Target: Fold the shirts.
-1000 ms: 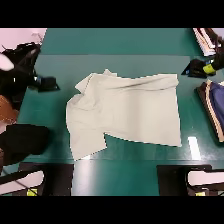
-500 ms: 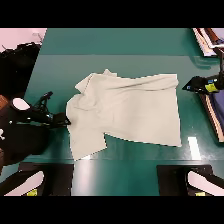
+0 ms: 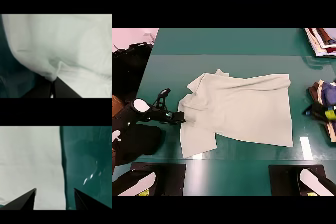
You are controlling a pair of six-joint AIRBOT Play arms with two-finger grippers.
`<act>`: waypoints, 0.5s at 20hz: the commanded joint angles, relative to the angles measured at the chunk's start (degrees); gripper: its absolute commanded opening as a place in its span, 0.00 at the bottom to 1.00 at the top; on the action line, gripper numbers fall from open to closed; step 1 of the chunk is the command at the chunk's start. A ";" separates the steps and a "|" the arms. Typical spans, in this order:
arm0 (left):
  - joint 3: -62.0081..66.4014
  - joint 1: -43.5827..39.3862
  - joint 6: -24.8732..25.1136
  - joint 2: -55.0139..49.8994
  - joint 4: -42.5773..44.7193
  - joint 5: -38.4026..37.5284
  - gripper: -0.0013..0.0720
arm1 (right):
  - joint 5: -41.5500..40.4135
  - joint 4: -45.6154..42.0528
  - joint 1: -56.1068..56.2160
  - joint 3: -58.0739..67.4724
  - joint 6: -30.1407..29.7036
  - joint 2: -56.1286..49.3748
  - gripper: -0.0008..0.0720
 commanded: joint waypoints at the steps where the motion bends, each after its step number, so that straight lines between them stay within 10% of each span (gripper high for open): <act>1: 2.95 -0.28 -0.09 0.07 -0.20 -0.72 0.05 | 2.25 -1.27 -9.79 -12.17 -0.79 2.29 0.80; 5: 3.91 -0.28 -0.09 0.07 -0.44 -0.55 0.05 | -1.31 0.37 -9.94 -21.27 -1.27 2.29 0.61; 10: 3.91 -0.28 -0.09 0.07 -0.44 -0.57 0.05 | -5.16 5.31 -2.49 -23.87 -1.75 2.29 0.61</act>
